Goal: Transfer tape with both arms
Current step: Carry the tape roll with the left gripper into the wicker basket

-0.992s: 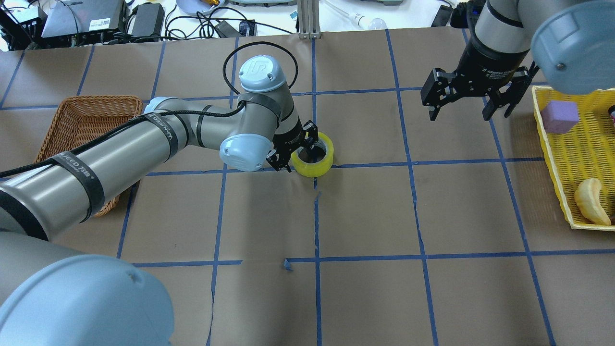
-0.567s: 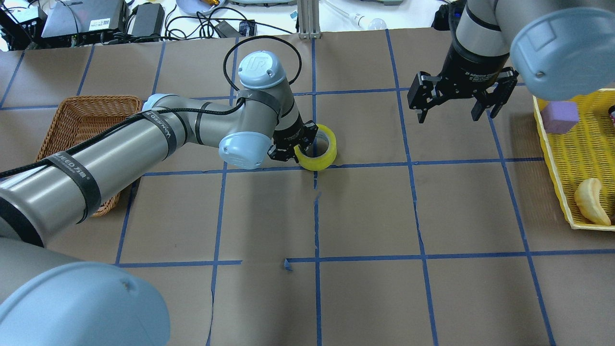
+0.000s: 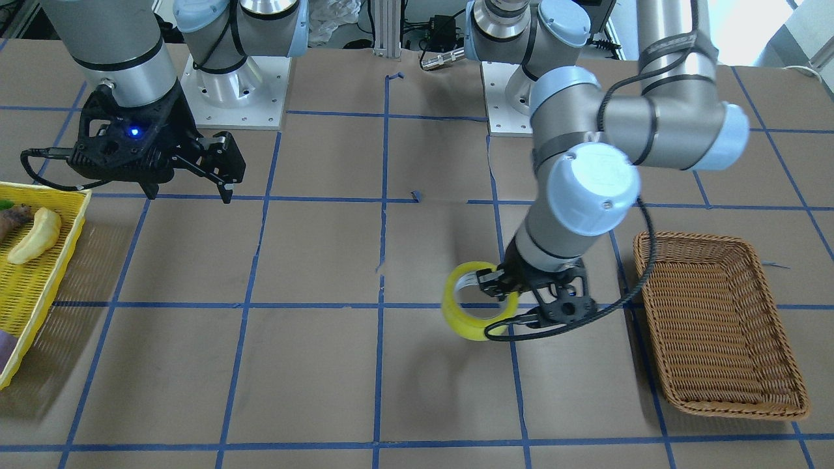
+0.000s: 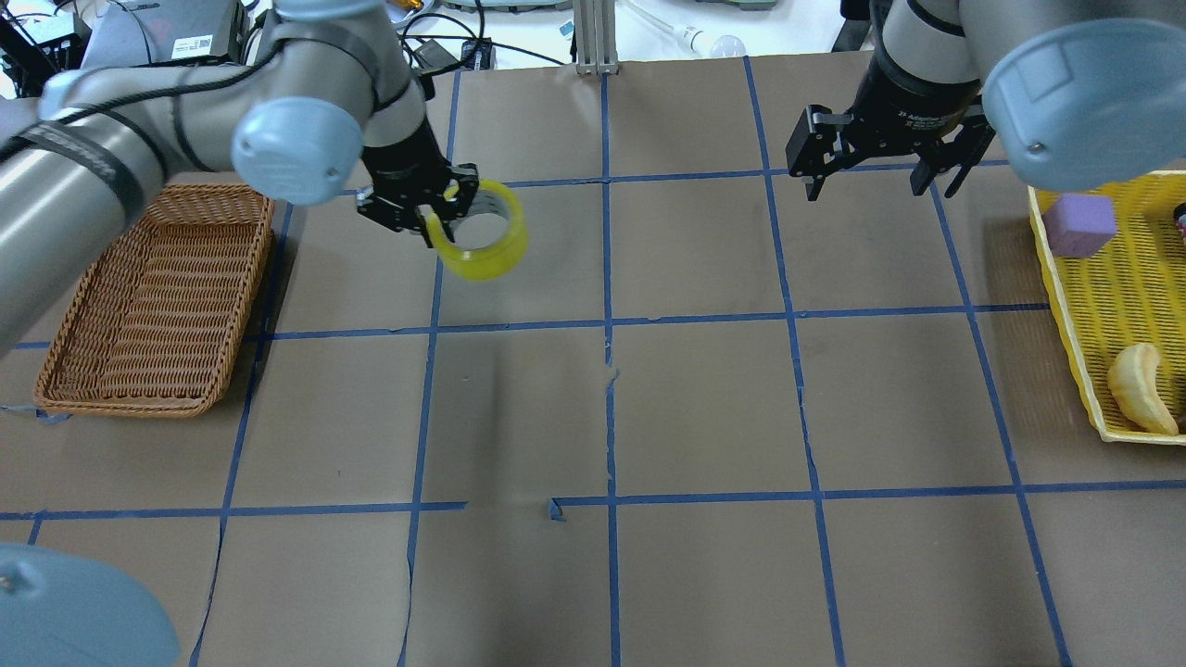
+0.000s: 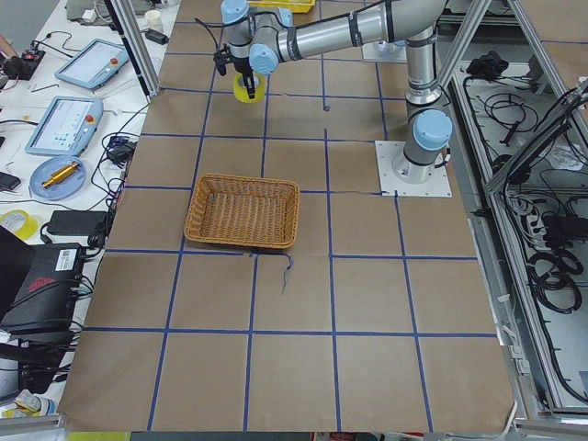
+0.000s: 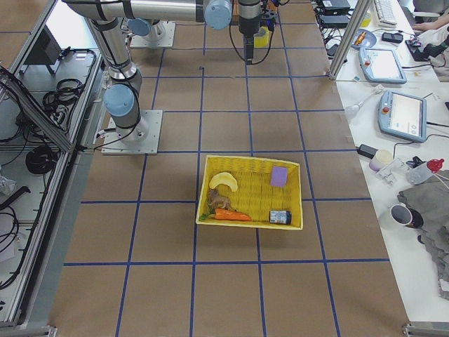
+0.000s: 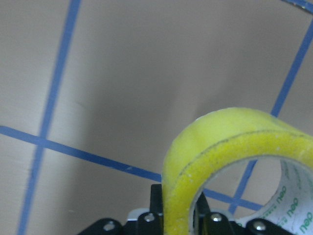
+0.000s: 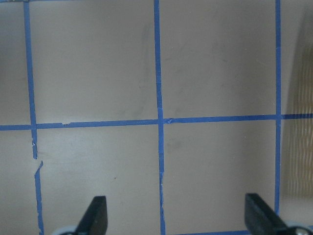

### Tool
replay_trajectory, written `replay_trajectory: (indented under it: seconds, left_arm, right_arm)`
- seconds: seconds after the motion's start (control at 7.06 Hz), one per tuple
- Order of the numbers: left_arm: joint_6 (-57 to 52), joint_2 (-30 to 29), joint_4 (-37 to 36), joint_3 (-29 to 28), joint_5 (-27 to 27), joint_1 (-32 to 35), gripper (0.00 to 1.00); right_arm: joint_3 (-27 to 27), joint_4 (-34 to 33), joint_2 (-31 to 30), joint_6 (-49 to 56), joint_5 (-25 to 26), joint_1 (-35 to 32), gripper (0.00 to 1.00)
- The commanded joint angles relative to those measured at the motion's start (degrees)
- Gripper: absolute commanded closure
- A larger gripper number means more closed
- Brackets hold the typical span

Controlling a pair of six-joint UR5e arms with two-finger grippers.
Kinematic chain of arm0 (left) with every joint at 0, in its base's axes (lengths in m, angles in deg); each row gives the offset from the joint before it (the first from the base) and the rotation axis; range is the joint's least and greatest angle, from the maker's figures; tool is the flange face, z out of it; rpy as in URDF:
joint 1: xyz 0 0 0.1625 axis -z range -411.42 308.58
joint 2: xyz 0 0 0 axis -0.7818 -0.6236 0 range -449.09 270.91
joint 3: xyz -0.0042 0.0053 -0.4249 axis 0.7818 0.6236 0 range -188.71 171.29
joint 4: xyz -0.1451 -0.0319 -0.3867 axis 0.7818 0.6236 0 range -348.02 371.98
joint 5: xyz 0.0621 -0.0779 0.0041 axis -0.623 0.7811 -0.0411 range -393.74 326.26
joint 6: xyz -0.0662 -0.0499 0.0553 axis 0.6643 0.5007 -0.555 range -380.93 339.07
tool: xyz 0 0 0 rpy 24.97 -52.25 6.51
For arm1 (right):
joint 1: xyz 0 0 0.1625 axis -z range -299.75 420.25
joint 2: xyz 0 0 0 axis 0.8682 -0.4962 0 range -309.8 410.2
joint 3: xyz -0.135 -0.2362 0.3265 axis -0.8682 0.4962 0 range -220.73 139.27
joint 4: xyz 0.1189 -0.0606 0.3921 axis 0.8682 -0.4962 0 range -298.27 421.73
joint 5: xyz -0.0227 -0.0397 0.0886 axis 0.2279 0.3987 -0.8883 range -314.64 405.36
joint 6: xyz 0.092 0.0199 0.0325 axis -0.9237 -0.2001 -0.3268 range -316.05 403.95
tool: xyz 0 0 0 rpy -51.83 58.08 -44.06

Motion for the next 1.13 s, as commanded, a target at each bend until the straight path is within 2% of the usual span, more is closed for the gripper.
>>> replay_trajectory:
  seconds: [0.0, 0.28, 0.42, 0.85, 0.99]
  left_arm:
    - [-24.6, 2.5, 4.8, -0.8, -7.3, -11.6, 1.00]
    - [-46.9, 0.8, 3.3, -0.8, -7.9, -22.2, 1.00]
    - [-54.8, -0.9, -2.6, -0.4, -7.8, -25.2, 1.00]
    - [-59.8, -8.2, -13.4, 0.1, -5.7, -32.6, 1.00]
    - [-59.7, -10.2, -14.7, 1.3, -5.7, -32.9, 1.00]
  right_arm:
    - [0.2, 4.2, -0.1, 0.3, -0.1, -0.4, 0.00]
    - [0.3, 7.4, -0.3, -0.2, 0.2, -0.5, 0.00]
    - [0.3, 7.3, -0.4, 0.0, -0.3, -0.5, 0.00]
    - [0.5, 7.1, -0.3, 2.4, -2.3, 0.4, 0.00]
    - [0.6, 7.1, -0.4, 6.0, -2.8, 0.5, 0.00]
